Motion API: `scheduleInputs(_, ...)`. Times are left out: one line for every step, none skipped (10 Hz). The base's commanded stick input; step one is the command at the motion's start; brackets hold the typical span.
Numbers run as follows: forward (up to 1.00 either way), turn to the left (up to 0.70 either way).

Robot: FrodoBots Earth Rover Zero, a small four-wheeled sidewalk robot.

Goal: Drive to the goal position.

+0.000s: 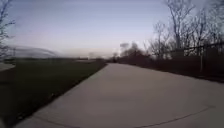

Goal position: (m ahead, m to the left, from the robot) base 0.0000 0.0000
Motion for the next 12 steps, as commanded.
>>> scheduleInputs(0.05,0.0)
scheduleInputs(0.05,0.0)
scheduleInputs(0.03,0.0)
scheduleInputs(0.01,0.0)
scheduleInputs(0.0,0.0)
scheduleInputs(0.0,0.0)
scheduleInputs(0.01,0.0)
scheduleInputs(0.05,0.0)
scheduleInputs(0.05,0.0)
scheduleInputs(0.05,0.0)
scheduleInputs(0.05,0.0)
scheduleInputs(0.0,0.0)
